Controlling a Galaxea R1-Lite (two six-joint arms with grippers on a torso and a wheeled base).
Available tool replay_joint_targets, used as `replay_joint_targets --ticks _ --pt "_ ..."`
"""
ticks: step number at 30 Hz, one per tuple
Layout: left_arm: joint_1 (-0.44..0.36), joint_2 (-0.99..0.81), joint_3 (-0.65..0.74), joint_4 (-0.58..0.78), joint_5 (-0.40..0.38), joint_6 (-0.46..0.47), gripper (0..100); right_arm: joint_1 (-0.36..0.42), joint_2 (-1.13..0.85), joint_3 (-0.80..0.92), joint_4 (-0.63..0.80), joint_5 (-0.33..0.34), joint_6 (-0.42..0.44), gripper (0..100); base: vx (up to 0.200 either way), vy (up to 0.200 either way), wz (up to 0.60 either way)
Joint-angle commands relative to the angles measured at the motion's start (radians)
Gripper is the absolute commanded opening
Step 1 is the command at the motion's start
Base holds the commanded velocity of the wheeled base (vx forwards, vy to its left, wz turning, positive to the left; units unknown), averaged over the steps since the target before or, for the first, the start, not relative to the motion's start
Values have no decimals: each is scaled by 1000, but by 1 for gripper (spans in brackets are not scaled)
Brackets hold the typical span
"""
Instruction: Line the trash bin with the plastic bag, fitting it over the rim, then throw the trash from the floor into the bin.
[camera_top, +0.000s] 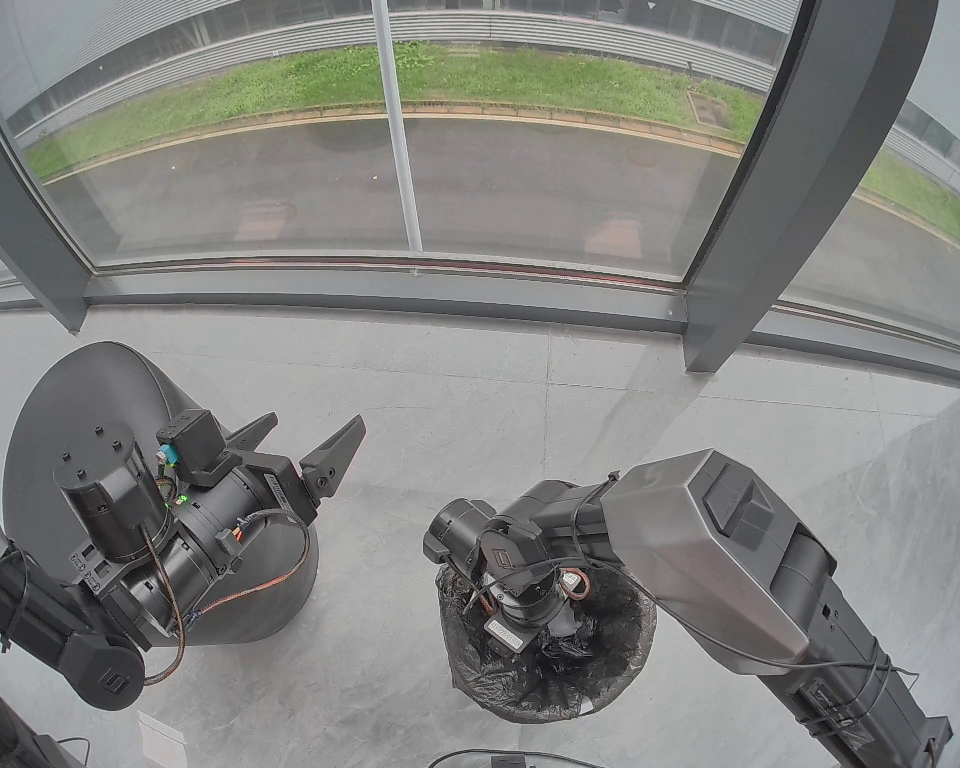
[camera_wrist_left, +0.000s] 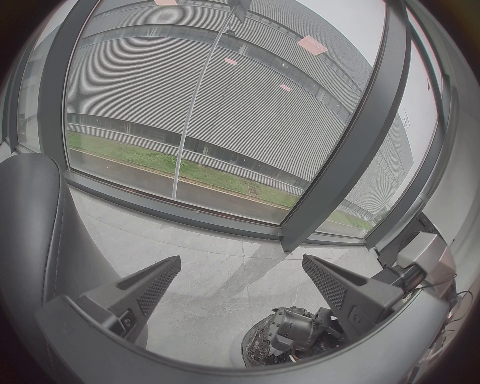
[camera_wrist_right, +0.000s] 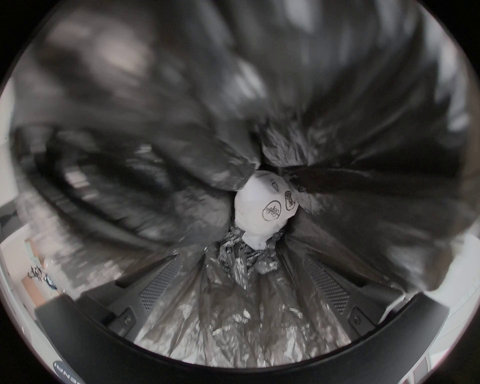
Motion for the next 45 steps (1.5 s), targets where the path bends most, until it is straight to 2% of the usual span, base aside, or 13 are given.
replay_joint_targets --ticks 1,13,19,21,23,26,31,35,40,42,43,44,45 --pt "0 -1 0 0 1 0 100 42 -81 0 49 -9 -21 100 0 0 0" --pt "0 -12 2 -2 4 0 100 64 -271 0 165 -119 -51 100 0 0 0" --pt "1 -15 5 -5 10 4 100 18 -451 0 388 -119 -16 100 0 0 0" --pt "1 -33 14 -26 11 24 100 -45 -566 0 653 -119 28 100 0 0 0" --pt "3 -66 25 -39 11 56 100 -90 -633 0 823 -116 70 100 0 0 0" --pt "4 -144 43 -23 16 145 100 -154 -744 0 823 -116 223 100 0 0 0" --pt "84 -294 126 15 48 408 100 -243 -1027 0 822 -47 220 100 0 0 0" --pt "144 -435 146 161 68 418 100 -237 -1202 0 819 -36 225 100 0 0 0" --pt "204 -802 29 724 67 418 100 -208 -1465 98 817 -35 225 100 0 0 0" --pt "199 -952 -77 1057 65 418 100 -216 -1563 202 817 -35 225 100 0 0 0" --pt "199 -952 -77 1057 65 418 100 -216 -1563 202 817 -35 225 100 0 0 0" --pt "193 -1075 -189 1400 60 409 100 -228 -1679 296 817 -35 225 100 0 0 0" --pt "195 -1110 -225 1509 59 405 100 -240 -1721 325 817 -36 223 100 0 0 0"
